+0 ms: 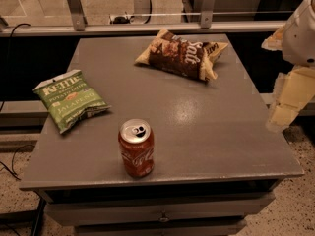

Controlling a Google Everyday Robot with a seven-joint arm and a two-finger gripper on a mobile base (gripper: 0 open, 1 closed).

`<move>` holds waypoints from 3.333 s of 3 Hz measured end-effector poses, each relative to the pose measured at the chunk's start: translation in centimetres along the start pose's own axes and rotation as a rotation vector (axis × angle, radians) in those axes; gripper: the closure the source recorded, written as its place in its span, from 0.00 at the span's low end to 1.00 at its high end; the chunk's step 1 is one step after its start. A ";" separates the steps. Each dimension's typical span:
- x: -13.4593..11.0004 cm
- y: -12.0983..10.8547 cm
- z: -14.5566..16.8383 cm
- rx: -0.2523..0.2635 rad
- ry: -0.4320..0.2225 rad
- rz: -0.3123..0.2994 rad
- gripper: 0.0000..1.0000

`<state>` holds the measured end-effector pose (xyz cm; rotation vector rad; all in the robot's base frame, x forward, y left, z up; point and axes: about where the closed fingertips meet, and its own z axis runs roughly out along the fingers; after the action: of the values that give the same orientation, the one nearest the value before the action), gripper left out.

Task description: Move brown chip bag near green jalapeno chip bag

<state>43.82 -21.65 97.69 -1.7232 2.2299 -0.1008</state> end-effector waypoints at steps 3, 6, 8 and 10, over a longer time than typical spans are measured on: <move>-2.0 -5.2 4.0 0.076 -0.104 -0.037 0.00; -11.2 -18.4 15.2 0.202 -0.391 0.074 0.00; -12.8 -22.4 18.9 0.219 -0.471 0.141 0.16; -14.0 -22.4 16.9 0.215 -0.572 0.118 0.62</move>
Offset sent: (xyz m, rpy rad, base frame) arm 0.0321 0.0056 -0.0146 0.0376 -0.0613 0.0552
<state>72.66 -12.03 90.09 -1.2978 1.8132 0.1566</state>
